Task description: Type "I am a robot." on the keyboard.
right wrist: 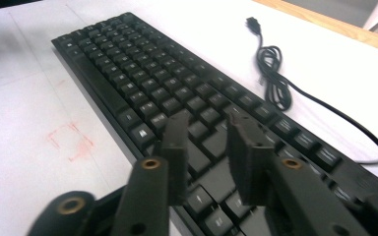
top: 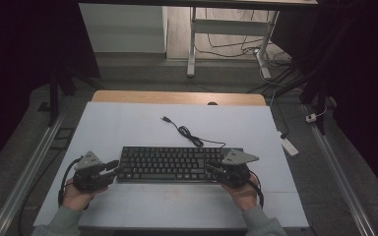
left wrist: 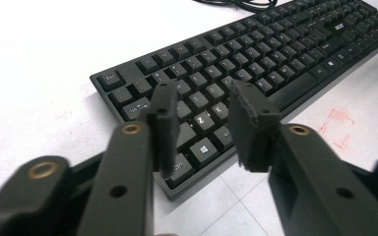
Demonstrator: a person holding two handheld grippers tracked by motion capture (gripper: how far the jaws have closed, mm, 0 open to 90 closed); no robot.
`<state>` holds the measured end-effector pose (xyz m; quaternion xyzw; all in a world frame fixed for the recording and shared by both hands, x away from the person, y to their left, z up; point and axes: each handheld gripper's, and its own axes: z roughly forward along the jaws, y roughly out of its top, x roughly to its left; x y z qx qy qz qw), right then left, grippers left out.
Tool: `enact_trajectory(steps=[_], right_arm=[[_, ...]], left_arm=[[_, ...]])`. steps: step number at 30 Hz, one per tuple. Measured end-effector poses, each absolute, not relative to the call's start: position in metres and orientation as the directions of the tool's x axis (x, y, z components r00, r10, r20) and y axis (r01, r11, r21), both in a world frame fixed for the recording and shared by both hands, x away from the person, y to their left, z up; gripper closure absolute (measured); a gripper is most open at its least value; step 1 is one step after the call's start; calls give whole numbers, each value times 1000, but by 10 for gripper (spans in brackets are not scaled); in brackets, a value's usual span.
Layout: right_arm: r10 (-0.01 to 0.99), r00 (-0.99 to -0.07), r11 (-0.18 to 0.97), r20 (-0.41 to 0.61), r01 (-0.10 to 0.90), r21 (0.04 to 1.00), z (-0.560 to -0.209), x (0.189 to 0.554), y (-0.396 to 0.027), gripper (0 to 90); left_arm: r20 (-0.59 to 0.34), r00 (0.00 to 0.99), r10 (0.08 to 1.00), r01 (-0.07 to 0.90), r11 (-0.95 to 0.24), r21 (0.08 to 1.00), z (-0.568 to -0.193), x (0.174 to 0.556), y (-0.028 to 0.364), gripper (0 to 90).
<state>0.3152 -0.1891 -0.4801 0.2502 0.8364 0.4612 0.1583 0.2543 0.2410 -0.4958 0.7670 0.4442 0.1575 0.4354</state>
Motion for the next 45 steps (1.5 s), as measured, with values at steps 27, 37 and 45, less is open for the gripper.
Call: enact_trajectory(steps=[27, 37, 45], right_arm=[[508, -861, 478, -9, 274, 834, -487, 335, -134, 895], [489, -873, 502, -6, 275, 820, -492, 342, -110, 895], [483, -876, 523, -4, 285, 804, -496, 347, -98, 895]], left_arm=[[-118, 585, 803, 547, -282, 788, -500, 262, 229, 891], [-103, 570, 815, 574, -305, 760, -508, 270, 228, 890], [-97, 558, 824, 593, -313, 742, -514, 276, 227, 890]])
